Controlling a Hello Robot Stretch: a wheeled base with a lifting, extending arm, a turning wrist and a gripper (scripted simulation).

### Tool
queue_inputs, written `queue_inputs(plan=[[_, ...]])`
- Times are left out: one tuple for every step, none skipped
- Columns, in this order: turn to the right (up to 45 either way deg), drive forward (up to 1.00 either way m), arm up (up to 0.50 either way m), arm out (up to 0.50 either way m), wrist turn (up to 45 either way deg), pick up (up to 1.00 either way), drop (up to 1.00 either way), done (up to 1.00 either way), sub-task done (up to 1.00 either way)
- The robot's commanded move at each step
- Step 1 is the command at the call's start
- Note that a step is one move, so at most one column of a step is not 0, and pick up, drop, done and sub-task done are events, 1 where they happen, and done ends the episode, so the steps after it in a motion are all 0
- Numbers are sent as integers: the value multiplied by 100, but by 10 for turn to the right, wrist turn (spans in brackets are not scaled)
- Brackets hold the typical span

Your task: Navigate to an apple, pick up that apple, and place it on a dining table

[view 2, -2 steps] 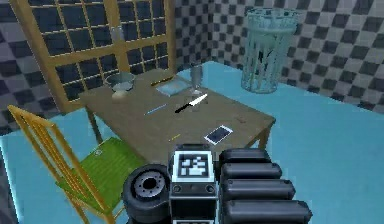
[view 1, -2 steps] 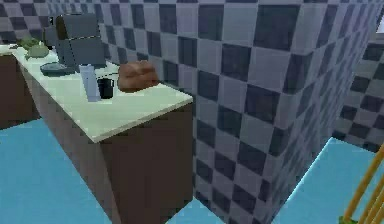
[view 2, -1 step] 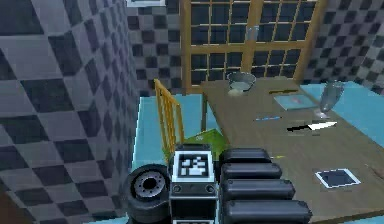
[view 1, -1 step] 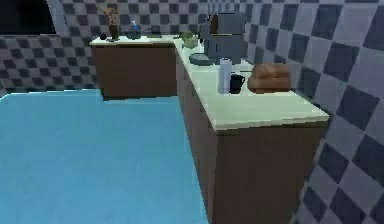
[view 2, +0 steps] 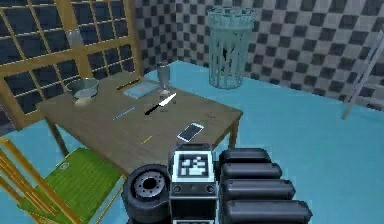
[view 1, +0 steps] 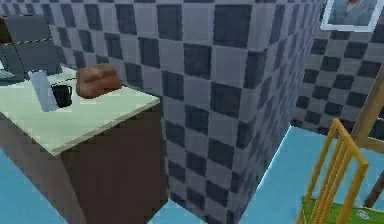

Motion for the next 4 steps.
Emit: queue_inputs(plan=[[450,0,0,0,0,0,0,0,0],[120,0,0,0,0,0,0,0,0],[0,25,0,0,0,0,0,0,0],[-450,0,0,0,0,0,0,0,0]])
